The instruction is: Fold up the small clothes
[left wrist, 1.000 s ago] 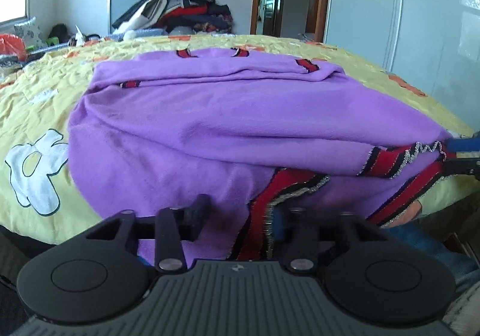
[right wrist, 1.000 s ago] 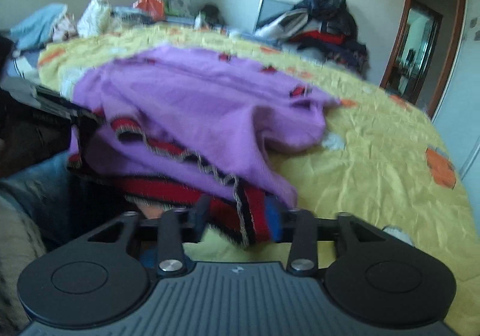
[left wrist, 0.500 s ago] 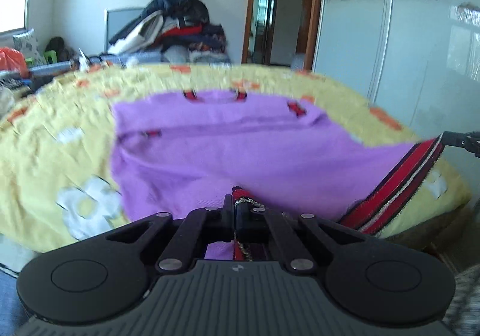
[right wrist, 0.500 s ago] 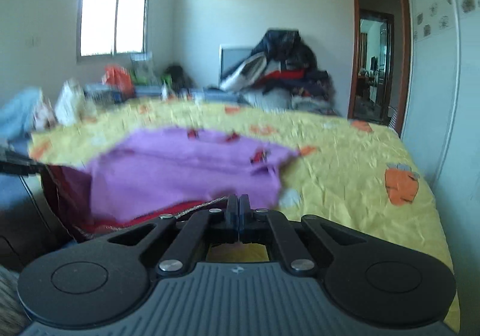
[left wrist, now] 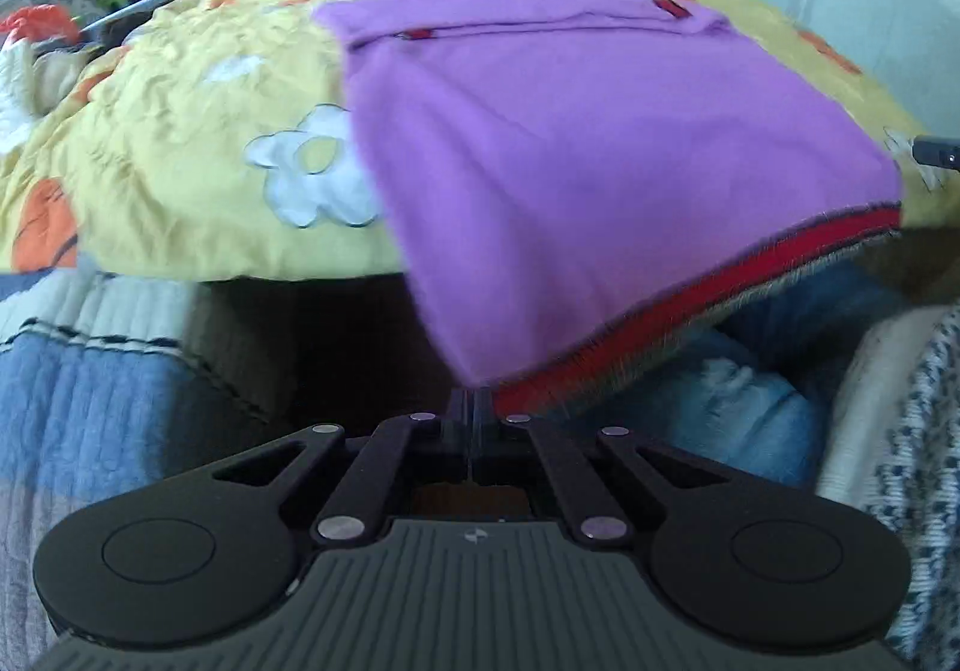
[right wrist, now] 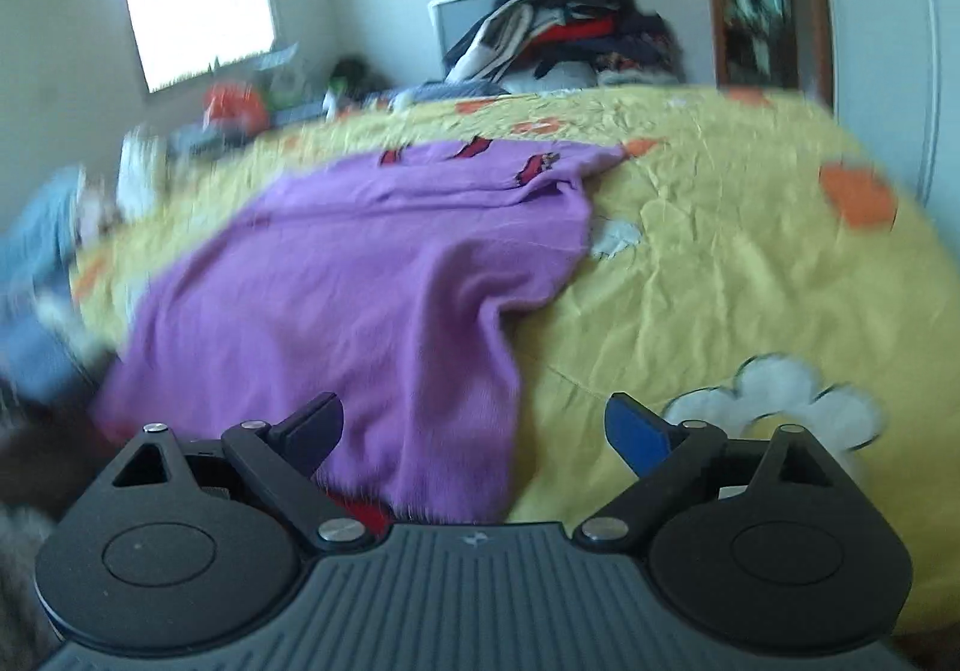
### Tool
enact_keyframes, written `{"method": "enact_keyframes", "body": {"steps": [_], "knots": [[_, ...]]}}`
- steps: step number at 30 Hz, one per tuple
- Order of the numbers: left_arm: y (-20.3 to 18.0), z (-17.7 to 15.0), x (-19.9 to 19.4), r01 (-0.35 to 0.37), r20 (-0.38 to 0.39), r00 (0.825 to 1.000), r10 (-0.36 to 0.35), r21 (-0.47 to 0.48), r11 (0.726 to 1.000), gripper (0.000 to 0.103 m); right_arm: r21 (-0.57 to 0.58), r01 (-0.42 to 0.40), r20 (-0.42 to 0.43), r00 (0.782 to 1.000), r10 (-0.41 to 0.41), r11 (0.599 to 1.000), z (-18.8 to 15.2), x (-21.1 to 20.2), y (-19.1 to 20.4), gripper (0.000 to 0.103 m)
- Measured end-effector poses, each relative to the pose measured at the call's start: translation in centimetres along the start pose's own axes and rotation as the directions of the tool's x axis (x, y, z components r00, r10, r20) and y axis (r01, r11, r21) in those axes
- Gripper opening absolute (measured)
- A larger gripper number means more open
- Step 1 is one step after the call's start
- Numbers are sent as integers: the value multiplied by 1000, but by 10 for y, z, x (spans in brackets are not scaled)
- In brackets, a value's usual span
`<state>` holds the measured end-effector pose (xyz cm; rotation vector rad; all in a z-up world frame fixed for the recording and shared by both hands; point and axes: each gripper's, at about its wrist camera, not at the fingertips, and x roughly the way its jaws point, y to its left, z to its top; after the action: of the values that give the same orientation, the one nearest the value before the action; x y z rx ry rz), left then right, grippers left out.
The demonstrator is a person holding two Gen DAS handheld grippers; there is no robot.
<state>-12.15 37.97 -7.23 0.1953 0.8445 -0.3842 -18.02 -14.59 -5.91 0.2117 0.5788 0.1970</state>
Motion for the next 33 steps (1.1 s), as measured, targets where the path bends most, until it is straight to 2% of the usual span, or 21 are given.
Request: {"method": "enact_keyframes", "body": {"steps": [1,3,4,5,6,8,9,10,12,14,16,18,19,20,21,23,24,25,27,28,33], "knots": [[11,3,-3,-6,24,1000,7,-49,999,3,53,-35,11,999,34,998,2,8,-9,94],[35,14,-5,55,77,996,-45,-135,989,18,164,-61,11,998,60,985,6,28,-28,89],[43,20,-3,53,120,992,-34,-159,986,26,209,-96,12,995,96,973,9,40,-39,72],[49,27,0,51,152,988,-24,-175,983,30,254,-115,19,993,114,960,13,51,-49,60],[52,33,8,61,168,985,-31,-177,982,41,302,-119,9,993,122,946,15,62,-58,43],[58,48,27,97,200,978,-57,-198,975,58,348,-208,-12,974,226,914,23,80,-68,32],[64,53,38,112,202,977,-67,-224,968,61,341,-186,-36,977,210,921,25,88,-66,9],[68,59,49,121,194,978,-72,-257,959,66,326,-159,-60,980,188,932,27,93,-61,3],[74,66,65,164,201,974,-102,-321,933,67,325,-172,-43,980,196,930,31,86,-55,3],[74,69,76,208,203,969,-143,-345,915,68,291,-154,9,987,159,944,38,65,-46,3],[69,67,84,205,198,969,-146,-325,923,73,283,-98,53,995,86,954,44,46,-50,3],[69,59,92,221,189,968,-167,-319,921,74,261,18,33,999,-27,965,38,38,-59,1],[69,53,95,231,189,966,-177,-325,917,77,271,86,-1,996,-89,959,31,40,-68,1],[69,48,100,250,189,962,-196,-330,910,79,312,93,-39,996,-85,946,25,42,-80,2],[69,43,105,265,184,960,-213,-337,903,79,373,63,-58,997,-44,926,20,40,-91,4],[66,35,113,299,181,951,-249,-343,890,84,441,13,-18,1000,-6,897,13,26,-100,12],[65,30,117,323,187,944,-273,-344,882,87,441,-24,2,1000,26,897,12,22,-100,28],[64,27,119,342,192,937,-291,-346,874,89,438,-67,11,998,69,897,12,21,-99,56],[61,23,126,385,201,921,-333,-350,854,92,448,-140,20,989,147,883,10,28,-99,97],[60,22,130,414,203,909,-363,-354,839,95,436,-201,46,979,201,878,9,32,-98,96],[51,14,144,509,237,860,-451,-362,781,96,339,-303,-3,947,323,891,13,51,-71,96]]}}
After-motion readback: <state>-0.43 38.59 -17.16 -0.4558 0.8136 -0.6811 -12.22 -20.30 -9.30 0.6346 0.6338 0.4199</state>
